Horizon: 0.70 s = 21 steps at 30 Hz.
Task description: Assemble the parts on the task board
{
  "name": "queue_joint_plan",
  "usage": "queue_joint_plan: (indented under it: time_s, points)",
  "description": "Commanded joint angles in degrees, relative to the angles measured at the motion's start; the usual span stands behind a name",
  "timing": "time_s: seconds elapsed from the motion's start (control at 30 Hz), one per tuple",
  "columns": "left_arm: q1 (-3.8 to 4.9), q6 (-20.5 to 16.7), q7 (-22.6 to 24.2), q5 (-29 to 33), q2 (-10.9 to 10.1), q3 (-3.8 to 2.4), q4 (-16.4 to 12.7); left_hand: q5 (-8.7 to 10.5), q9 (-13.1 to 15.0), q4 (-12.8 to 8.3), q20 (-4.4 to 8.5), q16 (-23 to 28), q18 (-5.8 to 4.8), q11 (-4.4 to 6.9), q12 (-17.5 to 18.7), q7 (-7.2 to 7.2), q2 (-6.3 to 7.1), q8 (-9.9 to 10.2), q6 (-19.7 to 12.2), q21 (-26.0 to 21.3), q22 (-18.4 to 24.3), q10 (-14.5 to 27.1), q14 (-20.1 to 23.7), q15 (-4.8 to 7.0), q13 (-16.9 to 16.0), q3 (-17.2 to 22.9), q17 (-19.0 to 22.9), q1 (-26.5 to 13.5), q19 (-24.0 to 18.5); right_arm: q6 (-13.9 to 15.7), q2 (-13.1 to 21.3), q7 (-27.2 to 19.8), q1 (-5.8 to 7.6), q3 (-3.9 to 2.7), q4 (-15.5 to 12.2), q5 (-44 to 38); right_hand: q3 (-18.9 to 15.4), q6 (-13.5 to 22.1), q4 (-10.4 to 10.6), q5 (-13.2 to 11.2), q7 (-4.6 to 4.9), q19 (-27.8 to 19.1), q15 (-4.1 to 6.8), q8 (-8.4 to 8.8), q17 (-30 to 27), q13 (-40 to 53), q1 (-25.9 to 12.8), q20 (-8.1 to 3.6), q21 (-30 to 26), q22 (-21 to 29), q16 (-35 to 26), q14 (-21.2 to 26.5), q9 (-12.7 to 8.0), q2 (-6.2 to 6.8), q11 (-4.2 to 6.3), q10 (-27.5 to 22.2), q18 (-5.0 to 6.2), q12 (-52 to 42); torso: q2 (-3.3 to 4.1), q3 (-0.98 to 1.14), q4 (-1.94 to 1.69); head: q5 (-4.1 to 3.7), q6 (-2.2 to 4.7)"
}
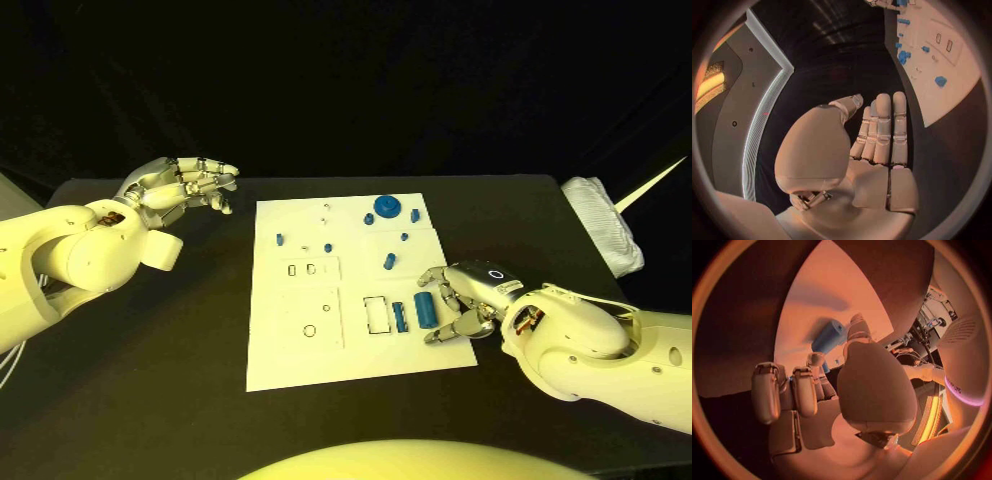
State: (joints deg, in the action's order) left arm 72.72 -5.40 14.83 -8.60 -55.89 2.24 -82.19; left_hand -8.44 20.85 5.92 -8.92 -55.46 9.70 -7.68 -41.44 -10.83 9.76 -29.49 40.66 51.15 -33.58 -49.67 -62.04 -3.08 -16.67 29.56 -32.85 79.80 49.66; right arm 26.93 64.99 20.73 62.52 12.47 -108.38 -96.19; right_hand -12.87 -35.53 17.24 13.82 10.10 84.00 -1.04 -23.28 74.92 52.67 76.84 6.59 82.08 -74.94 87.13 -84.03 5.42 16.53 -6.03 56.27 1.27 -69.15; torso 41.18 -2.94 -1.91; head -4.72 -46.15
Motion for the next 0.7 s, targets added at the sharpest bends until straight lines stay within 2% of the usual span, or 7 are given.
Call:
queue_joint_plan:
  time_s: [0.03, 0.3, 0.47, 0.53, 0.6, 0.63, 0.7]
  points:
    - [0.02, 0.85, 0.28, -0.19, 0.08, -0.04, -0.10, 0.20, -0.05, -0.30, -0.17, -0.32, 0.78, 0.02, -0.19, -1.47, 0.01, -0.19, -0.42, -0.33, 0.09, 0.44, 0.15, -0.35, 0.05, 0.03, 0.05, -0.47, 0.34, 2.57, -0.02, -0.48, -0.05, 0.01, -0.15, -0.57, -0.35, 0.74, -0.03, -0.39, 0.62, 3.84, -0.42, 0.10, 10.83, -0.03, 0.11, 0.41, -0.24, -13.00, 0.16, -4.59, -0.07, 0.62, 0.02, -0.40, 0.26, -0.34, 0.01, 0.01, -0.06, 0.01, 0.01]
    - [0.02, 0.84, 0.30, -0.25, 0.07, -0.04, -0.10, 0.20, -0.08, -0.35, -0.18, -0.34, 0.78, 0.02, -0.21, -1.47, 0.02, -0.20, -0.44, -0.34, 0.09, 0.46, 0.17, -0.35, 0.08, 0.03, 0.06, -0.44, 0.33, 3.93, -0.01, -0.93, -0.05, 0.01, -0.35, -0.41, -0.72, 1.94, -0.03, -0.30, 0.69, 3.74, -0.47, 0.00, 10.73, -0.20, 0.19, 0.47, -0.61, -12.90, 0.09, -4.53, -0.11, 0.71, -0.03, -0.90, 0.33, -0.49, 0.01, 0.00, 0.00, 0.12, 0.05]
    - [0.02, 0.88, 0.32, -0.27, 0.08, -0.04, -0.08, 0.20, -0.08, -0.35, -0.18, -0.34, 0.78, 0.02, -0.21, -1.47, 0.02, -0.20, -0.44, -0.34, 0.09, 0.46, 0.17, -0.35, 0.08, 0.03, 0.06, -0.44, 0.33, 5.38, 0.11, -4.06, -0.04, 0.00, -1.07, 1.71, -0.44, 1.89, -0.07, -0.11, 0.64, 3.86, -0.46, -0.51, 10.95, 0.74, 0.55, 0.49, -0.14, -13.02, 0.23, -4.60, 0.05, 0.55, -0.01, -0.03, 0.25, -1.24, -0.01, 0.02, 0.00, 0.07, 0.02]
    - [0.01, 0.90, 0.33, -0.28, 0.08, -0.04, -0.07, 0.20, -0.09, -0.37, -0.18, -0.34, 0.78, 0.01, -0.22, -1.48, 0.02, -0.21, -0.45, -0.34, 0.09, 0.47, 0.18, -0.35, 0.09, 0.02, 0.07, -0.43, 0.33, 6.11, 0.14, -5.95, -0.02, -0.01, -1.45, 2.93, 1.47, -1.07, -0.11, 0.34, 0.14, 4.16, -0.13, -2.35, 11.36, 3.51, 2.37, 0.30, 0.84, -13.27, 0.50, -4.78, 0.79, -0.84, 0.42, 3.27, 0.08, -3.39, -0.03, 0.02, 0.01, -0.01, -0.08]
    - [0.01, 0.92, 0.33, -0.28, 0.09, -0.04, -0.07, 0.20, -0.09, -0.37, -0.18, -0.34, 0.78, 0.01, -0.22, -1.48, 0.02, -0.21, -0.45, -0.34, 0.09, 0.47, 0.18, -0.35, 0.09, 0.02, 0.07, -0.43, 0.33, 6.53, 0.13, -7.20, 0.01, -0.01, -1.74, 3.79, 3.98, -3.64, -0.22, 0.52, -0.38, 4.44, 0.24, -3.37, 11.81, 5.43, 3.77, 0.00, 1.83, -13.52, 0.80, -4.96, 1.24, -2.95, 0.87, 5.69, -0.10, -4.72, -0.03, 0.02, 0.01, -0.04, -0.14]
    - [0.01, 0.93, 0.33, -0.29, 0.09, -0.04, -0.07, 0.20, -0.09, -0.37, -0.18, -0.34, 0.78, 0.01, -0.22, -1.48, 0.02, -0.21, -0.45, -0.34, 0.09, 0.47, 0.18, -0.35, 0.09, 0.02, 0.07, -0.43, 0.33, 6.70, 0.12, -7.79, 0.02, -0.01, -1.91, 4.18, 4.53, -4.07, -0.23, 0.42, -0.54, 4.50, 0.40, -3.43, 11.91, 5.59, 4.01, -0.15, 2.03, -13.57, 0.86, -5.01, 1.27, -3.22, 1.07, 6.02, -0.14, -4.85, -0.01, 0.00, 0.00, -0.02, -0.16]
    - [0.01, 0.95, 0.34, -0.29, 0.09, -0.04, -0.07, 0.20, -0.09, -0.37, -0.18, -0.34, 0.78, 0.01, -0.22, -1.48, 0.02, -0.21, -0.45, -0.34, 0.09, 0.47, 0.18, -0.35, 0.09, 0.02, 0.07, -0.43, 0.33, 6.90, 0.06, -8.80, 0.05, -0.02, -2.31, 4.82, 7.14, -6.59, -0.39, -0.26, -1.46, 4.70, 1.11, -4.12, 12.30, 6.75, 4.99, -0.77, 2.76, -13.75, 1.10, -5.16, 1.58, -4.84, 1.87, 7.74, -0.27, -5.51, 0.00, -0.01, -0.01, 0.05, -0.26]
